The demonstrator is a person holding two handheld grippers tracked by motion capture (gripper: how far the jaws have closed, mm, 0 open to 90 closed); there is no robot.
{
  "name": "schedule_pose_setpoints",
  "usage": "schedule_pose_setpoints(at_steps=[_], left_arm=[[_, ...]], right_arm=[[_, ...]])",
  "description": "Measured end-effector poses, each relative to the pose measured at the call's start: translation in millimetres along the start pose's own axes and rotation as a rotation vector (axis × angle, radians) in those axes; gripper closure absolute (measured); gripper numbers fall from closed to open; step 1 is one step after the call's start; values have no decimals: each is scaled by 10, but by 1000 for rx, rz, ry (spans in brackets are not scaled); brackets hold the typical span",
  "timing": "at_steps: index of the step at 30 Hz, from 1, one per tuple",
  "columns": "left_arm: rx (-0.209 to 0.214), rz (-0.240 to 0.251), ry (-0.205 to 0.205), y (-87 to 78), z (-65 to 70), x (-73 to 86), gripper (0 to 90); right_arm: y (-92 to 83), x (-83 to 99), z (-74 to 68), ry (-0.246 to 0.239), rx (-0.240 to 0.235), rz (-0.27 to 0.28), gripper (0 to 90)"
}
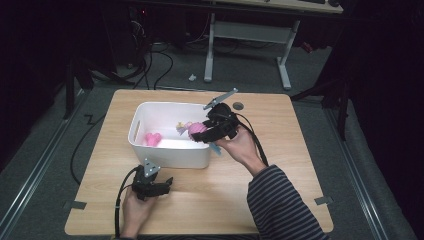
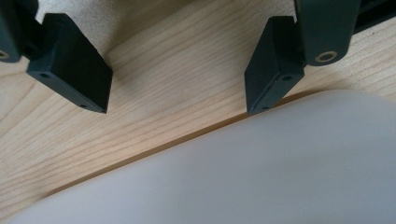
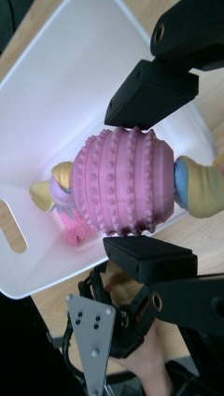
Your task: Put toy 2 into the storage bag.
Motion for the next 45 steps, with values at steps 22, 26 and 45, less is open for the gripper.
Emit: schedule_pose_setpoints(at_steps=[22, 26, 45], left_arm=[[1, 0, 3, -2, 2, 2, 239], [1, 0, 4, -2, 1, 2, 238], [3, 0, 3, -3, 3, 2, 241]], right_arm=[[457, -164, -291, -78, 11, -118, 357], [530, -155, -300, -74, 1, -137, 346], [-71, -45, -39, -4, 36, 59, 322]])
Point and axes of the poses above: each handheld gripper's, and its own axes: y roughly forward along the jaws, x roughly out of its underside, z roughly to its right, the point moved 9 cm from there along y, roughly forward along the jaws, and after that the axes turned 11 degrees about y, right-handed, at the moved point
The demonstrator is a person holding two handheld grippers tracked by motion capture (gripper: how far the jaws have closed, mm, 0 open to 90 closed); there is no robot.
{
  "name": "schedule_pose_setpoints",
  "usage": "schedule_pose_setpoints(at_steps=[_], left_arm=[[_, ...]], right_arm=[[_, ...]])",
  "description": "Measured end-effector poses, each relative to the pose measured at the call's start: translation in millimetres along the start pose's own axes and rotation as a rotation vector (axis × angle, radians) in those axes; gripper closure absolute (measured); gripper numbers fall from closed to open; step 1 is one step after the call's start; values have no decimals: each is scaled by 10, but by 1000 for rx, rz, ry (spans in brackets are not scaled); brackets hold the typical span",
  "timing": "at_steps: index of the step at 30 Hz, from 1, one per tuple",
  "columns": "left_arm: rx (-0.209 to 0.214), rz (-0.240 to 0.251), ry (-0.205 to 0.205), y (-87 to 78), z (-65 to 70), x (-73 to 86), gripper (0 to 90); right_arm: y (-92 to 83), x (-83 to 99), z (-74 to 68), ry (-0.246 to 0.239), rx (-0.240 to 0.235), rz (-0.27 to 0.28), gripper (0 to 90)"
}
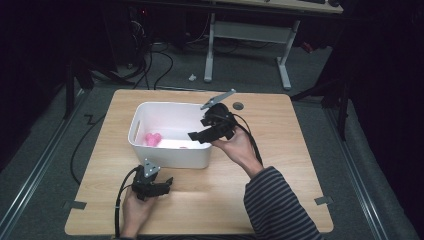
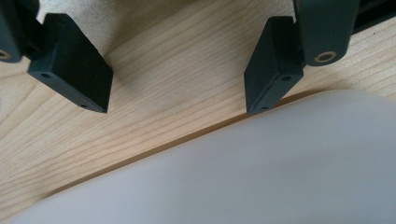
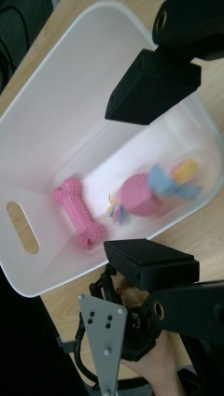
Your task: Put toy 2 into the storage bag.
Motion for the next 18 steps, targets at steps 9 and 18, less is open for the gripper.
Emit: schedule_pose_setpoints(at_steps=[9, 18], left_arm=[[0, 1, -2, 0, 1, -1, 241], [-1, 0, -2, 0, 2, -1, 242]], right_arm=[[-442, 260, 360, 99, 92, 92, 346], [-780, 481, 567, 150, 119, 148, 356]])
Point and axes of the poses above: each handheld gripper's, and its own axes: y roughly forward along the jaws, x roughly out of its underside, z roughly to its right, the point moved 9 cm from there along y, roughly forward along the jaws, and after that the axes turned 11 degrees about y, right-handed, at the moved point
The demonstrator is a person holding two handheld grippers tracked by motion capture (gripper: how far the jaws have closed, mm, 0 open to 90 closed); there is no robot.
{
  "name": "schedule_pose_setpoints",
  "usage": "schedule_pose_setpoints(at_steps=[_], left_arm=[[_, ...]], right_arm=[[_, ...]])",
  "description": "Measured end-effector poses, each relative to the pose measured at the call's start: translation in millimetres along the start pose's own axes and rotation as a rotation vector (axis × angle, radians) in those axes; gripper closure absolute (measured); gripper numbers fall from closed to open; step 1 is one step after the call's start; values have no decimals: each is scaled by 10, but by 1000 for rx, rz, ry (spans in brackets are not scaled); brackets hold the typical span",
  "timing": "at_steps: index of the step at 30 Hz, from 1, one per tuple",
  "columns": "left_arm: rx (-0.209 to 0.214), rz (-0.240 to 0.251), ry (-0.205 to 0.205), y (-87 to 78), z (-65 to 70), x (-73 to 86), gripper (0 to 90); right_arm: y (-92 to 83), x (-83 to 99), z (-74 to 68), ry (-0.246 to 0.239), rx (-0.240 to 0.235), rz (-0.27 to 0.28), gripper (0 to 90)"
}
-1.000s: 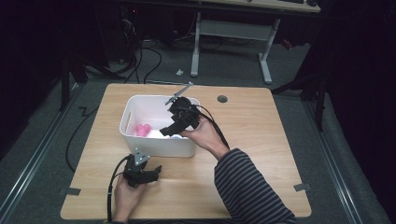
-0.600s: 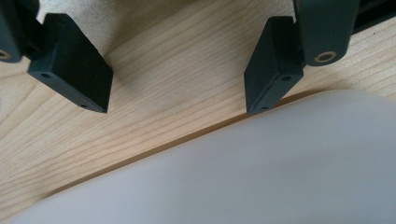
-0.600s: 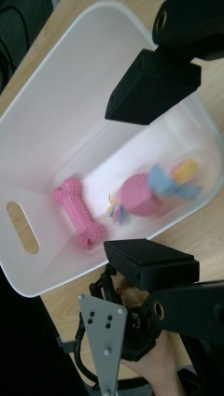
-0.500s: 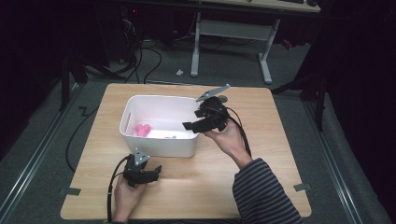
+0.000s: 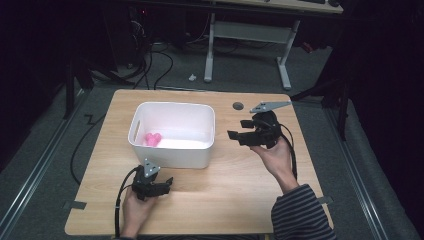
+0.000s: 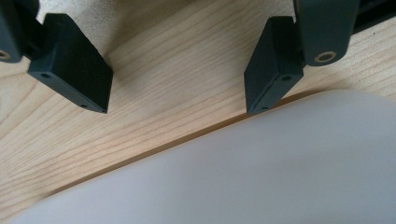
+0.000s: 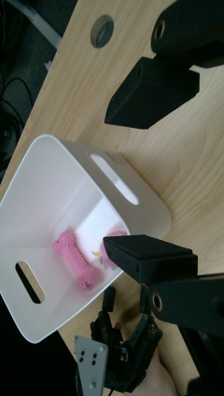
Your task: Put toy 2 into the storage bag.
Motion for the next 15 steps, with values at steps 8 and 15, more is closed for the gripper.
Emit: schedule_pose_setpoints(at_steps=[8, 15], left_arm=[[0, 0, -1, 0, 1, 0, 242], [0, 0, 0, 0, 0, 0, 242]], right_arm=[[-269, 78, 184, 36, 15, 55, 357], [-421, 156, 272, 53, 28, 84, 358]])
Point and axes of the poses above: each handheld gripper's, and its own axes: y roughly forward along the jaws, x roughly out of its underside, z roughly to its right, the point moved 9 cm from there along y, roughly forward along the jaws, and after that the axes turned 11 degrees about y, right-handed, at the moved point
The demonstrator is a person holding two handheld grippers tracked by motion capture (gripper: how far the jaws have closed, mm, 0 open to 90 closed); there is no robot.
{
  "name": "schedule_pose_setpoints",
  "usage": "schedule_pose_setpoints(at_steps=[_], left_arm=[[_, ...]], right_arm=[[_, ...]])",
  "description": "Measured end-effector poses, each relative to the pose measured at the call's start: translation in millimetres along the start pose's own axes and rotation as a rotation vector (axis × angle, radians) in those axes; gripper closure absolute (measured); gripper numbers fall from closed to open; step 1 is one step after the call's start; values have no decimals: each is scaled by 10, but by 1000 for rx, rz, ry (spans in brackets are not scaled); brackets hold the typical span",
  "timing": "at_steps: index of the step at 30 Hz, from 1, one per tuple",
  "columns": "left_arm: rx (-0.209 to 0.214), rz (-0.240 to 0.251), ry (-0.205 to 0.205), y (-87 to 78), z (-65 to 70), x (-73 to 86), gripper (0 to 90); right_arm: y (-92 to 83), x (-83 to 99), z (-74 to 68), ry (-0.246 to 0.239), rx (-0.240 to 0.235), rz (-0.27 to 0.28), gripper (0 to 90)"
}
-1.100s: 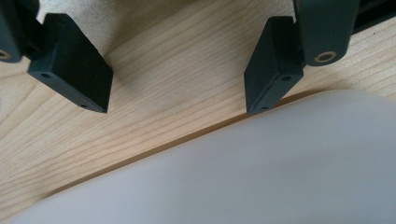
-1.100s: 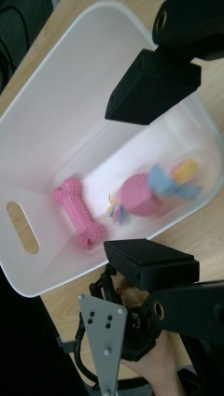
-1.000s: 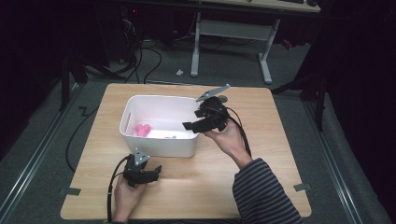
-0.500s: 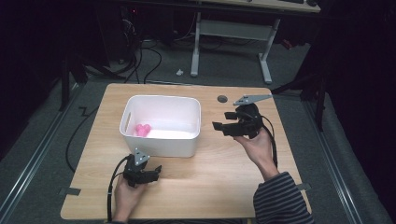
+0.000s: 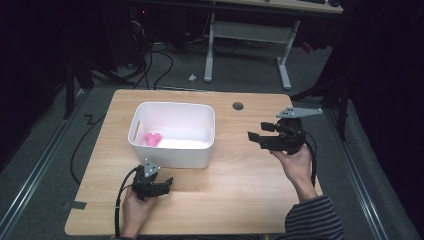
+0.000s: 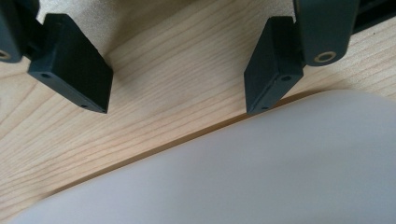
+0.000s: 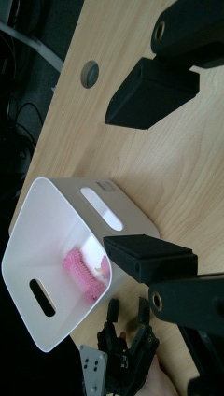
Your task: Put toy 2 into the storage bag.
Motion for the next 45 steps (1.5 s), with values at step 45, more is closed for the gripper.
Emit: schedule_pose_setpoints(at_steps=[45], left_arm=[[1, 0, 0, 1, -1, 0, 242]], right_arm=[[-508, 844, 216, 77, 45, 132, 383]])
Point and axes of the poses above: each handheld gripper's, and its own axes: y roughly forward along the jaws, x roughly out of its underside, z roughly to its right, the point moved 9 cm from there along y, roughly forward along the jaws, and after that the axes turned 11 degrees about y, right-handed, at the moved point
